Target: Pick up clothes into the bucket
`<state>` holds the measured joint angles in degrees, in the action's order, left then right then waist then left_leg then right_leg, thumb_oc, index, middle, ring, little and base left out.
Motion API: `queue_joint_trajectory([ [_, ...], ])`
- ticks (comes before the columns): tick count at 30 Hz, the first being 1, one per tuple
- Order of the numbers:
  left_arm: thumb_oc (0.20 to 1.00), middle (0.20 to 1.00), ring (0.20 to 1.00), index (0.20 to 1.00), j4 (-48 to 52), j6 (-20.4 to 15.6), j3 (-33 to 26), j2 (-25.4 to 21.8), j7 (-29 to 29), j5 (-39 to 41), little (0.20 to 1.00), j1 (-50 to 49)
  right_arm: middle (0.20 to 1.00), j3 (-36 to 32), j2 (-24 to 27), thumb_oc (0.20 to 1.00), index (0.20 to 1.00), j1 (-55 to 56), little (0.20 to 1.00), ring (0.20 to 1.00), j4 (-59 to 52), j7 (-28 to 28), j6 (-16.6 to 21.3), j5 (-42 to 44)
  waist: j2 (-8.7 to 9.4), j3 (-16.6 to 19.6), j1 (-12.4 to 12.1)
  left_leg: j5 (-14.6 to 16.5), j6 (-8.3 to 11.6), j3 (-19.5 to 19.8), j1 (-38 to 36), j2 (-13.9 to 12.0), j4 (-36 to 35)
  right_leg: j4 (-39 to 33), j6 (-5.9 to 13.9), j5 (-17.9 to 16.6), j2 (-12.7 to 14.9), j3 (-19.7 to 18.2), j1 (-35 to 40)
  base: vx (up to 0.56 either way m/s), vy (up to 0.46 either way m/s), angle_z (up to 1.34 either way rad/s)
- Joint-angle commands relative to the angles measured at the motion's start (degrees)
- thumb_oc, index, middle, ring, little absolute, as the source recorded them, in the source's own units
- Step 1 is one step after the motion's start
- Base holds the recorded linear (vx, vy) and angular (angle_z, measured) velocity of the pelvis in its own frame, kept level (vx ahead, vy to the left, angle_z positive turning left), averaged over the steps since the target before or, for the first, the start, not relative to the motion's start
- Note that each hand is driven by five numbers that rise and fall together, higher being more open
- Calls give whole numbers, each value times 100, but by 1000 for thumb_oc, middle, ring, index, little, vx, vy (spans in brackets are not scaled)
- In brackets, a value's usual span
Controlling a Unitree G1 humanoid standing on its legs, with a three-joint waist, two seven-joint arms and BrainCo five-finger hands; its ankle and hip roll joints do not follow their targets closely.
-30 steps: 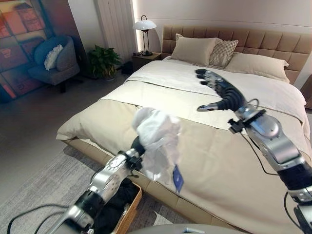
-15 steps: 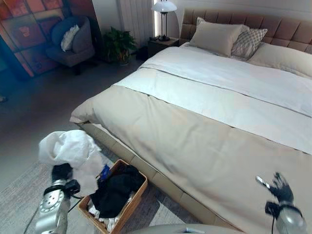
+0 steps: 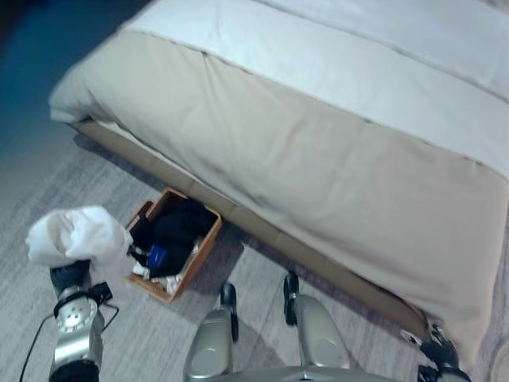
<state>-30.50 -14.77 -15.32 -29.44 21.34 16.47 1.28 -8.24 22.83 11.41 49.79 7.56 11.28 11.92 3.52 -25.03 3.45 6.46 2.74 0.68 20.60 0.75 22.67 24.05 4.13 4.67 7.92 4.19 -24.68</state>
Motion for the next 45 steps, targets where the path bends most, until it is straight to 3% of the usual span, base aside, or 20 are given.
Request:
queue_joint_trajectory([
  [1,200,200,200,200,123,-332,182,-793,540,-340,200,402,1000,311,232,1000,1000,-114,1000,1000,-105,334,393,158,198,-201,32,-65,12,380,906,84,800,392,180,-109,319,0,-390,-121,3,3],
  [2,200,200,200,200,-281,-284,273,-990,616,-389,200,633,1000,421,261,1000,1000,-199,1000,1000,-25,368,419,213,210,-271,58,-56,15,394,1098,86,941,534,174,-79,315,-16,-571,-121,3,9],
  [5,200,200,200,200,-273,-290,476,-1321,788,-375,200,992,1000,531,351,1000,1000,-305,1000,1000,-190,408,502,361,258,-477,77,33,26,461,1718,80,1431,988,159,34,342,-38,-1103,-117,5,8],
  [7,200,200,200,200,-325,-280,531,-1415,827,-318,200,1135,1000,578,358,1000,1000,-344,1000,1000,-218,453,530,413,264,-477,89,77,29,469,1969,70,1600,1142,157,62,347,-42,-1343,-38,6,5],
  [8,200,200,200,200,-223,-273,586,-1643,920,-329,200,1189,1000,636,405,1000,1000,-307,1000,1000,-376,486,581,496,281,-477,97,339,41,515,2337,55,1967,1517,180,320,342,-72,-1701,28,11,12],
  [9,200,200,200,200,-168,-253,635,-1736,932,-321,200,1246,1000,668,398,1000,1000,-327,1000,1000,-374,529,599,560,291,-477,92,402,39,516,2534,48,2124,1666,173,377,349,-60,-1896,11,17,9],
  [15,200,200,200,200,-314,-216,1006,-2232,1042,-286,200,1737,1000,909,446,1000,1000,-514,1000,1000,-621,643,706,825,421,-477,153,633,6,550,3614,38,2872,2299,209,542,320,-21,-2935,-27,10,3],
  [25,200,200,200,200,-162,-96,1476,-2415,1073,-273,200,2147,1000,1104,517,1000,1000,-629,1000,1000,-738,779,736,904,459,-477,207,951,-60,565,4765,150,3733,3161,218,821,392,4,-4092,22,24,7],
  [26,269,269,269,269,-162,-94,1478,-2416,1074,-273,269,2152,1000,1102,516,1000,1000,-632,1000,1000,-738,778,736,904,458,-477,206,955,-60,566,4774,150,3742,3169,218,825,392,4,-4101,27,18,-14],
  [27,686,686,686,686,-188,-73,1496,-2402,1060,-239,686,2180,1000,1131,518,1000,1000,-641,1000,1000,-763,790,726,881,468,-477,216,969,-66,553,4828,143,3770,3186,221,827,390,7,-4150,35,25,4],
  [28,1000,1000,1000,1000,-209,-50,1565,-2411,1036,-224,1000,2258,1000,1161,529,1000,1000,-663,1000,1000,-725,801,702,888,465,-477,217,982,-78,542,4907,156,3807,3227,221,839,404,23,-4235,41,27,3],
  [39,1000,1000,1000,1000,-787,283,1863,-2443,1110,-493,1000,2721,1000,1321,507,1000,1000,-772,1000,1000,-703,759,712,840,479,-477,249,957,-105,527,4909,153,3674,3079,210,810,423,24,-4234,18,2,0],
  [45,1000,1000,1000,1000,-827,471,1717,-2396,1161,-657,1000,2612,1000,1333,497,1000,1000,-838,1000,1000,-712,744,676,814,441,-477,226,872,-97,556,4750,148,3403,2860,198,746,429,36,-4090,-1,-11,1],
])
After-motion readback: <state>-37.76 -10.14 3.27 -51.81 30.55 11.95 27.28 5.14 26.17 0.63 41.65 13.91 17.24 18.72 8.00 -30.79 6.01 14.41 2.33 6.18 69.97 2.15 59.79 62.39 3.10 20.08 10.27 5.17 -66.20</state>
